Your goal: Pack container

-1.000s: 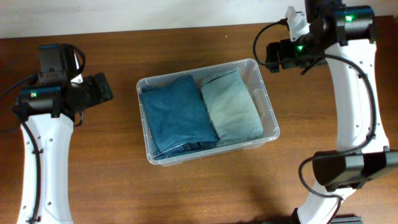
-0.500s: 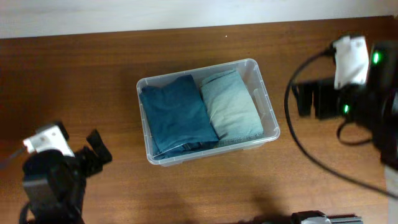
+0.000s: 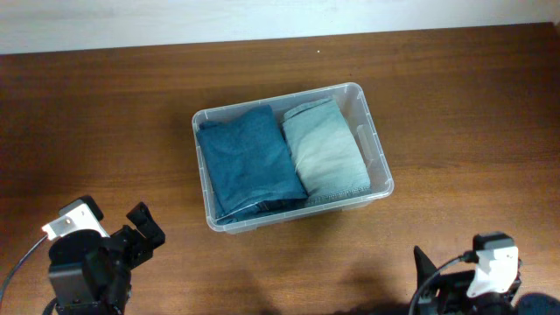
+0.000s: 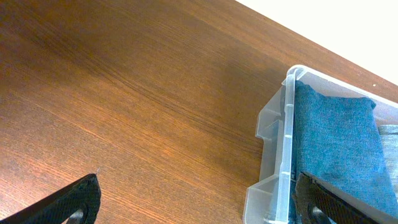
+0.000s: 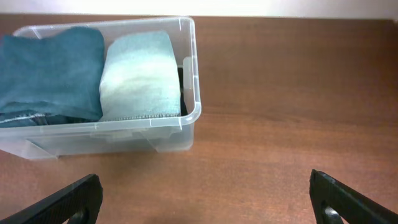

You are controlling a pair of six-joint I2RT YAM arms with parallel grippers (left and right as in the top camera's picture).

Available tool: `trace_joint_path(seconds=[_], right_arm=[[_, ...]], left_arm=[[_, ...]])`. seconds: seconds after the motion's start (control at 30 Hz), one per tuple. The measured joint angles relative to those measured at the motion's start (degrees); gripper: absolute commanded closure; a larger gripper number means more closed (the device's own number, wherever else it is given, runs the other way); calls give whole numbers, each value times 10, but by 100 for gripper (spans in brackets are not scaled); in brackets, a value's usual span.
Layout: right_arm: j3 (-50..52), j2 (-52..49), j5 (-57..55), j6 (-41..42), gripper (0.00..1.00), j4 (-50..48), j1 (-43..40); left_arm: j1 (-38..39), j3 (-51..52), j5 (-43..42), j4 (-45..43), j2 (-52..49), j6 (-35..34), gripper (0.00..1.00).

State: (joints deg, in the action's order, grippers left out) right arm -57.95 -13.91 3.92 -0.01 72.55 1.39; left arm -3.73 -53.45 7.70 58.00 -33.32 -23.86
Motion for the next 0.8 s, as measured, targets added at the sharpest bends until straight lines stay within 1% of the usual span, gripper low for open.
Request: trace_joint_path(seconds=[0.2, 0.33, 0.37, 0.4, 0.53, 0.57, 0.6, 0.67, 0.77, 0.8], right_arm=[[1, 18, 0, -3, 2, -8, 0], [37, 21, -2, -22, 2, -82, 0], [75, 27, -3, -31, 2, -145, -2], [96, 31, -4, -35, 2, -169, -3], [271, 77, -5, -52, 1, -367, -20], [320, 94, -4, -53, 2, -447, -22], [342, 105, -4, -55, 2, -470, -22], [403, 127, -4, -63, 2, -546, -24], [491, 131, -4, -103, 2, -657, -25], [509, 131, -4, -112, 2, -673, -25]], left_arm=[[0, 0, 0, 0, 0, 0, 0], [0, 0, 0, 0, 0, 0, 1], [0, 0, -2, 1, 0, 0, 1], [0, 0, -2, 0, 0, 0, 1], [0, 1, -2, 0, 0, 0, 1], [0, 1, -2, 0, 0, 0, 1], [0, 1, -2, 1, 1, 0, 1], [0, 1, -2, 0, 1, 0, 1], [0, 1, -2, 0, 1, 0, 1], [0, 1, -2, 0, 1, 0, 1]])
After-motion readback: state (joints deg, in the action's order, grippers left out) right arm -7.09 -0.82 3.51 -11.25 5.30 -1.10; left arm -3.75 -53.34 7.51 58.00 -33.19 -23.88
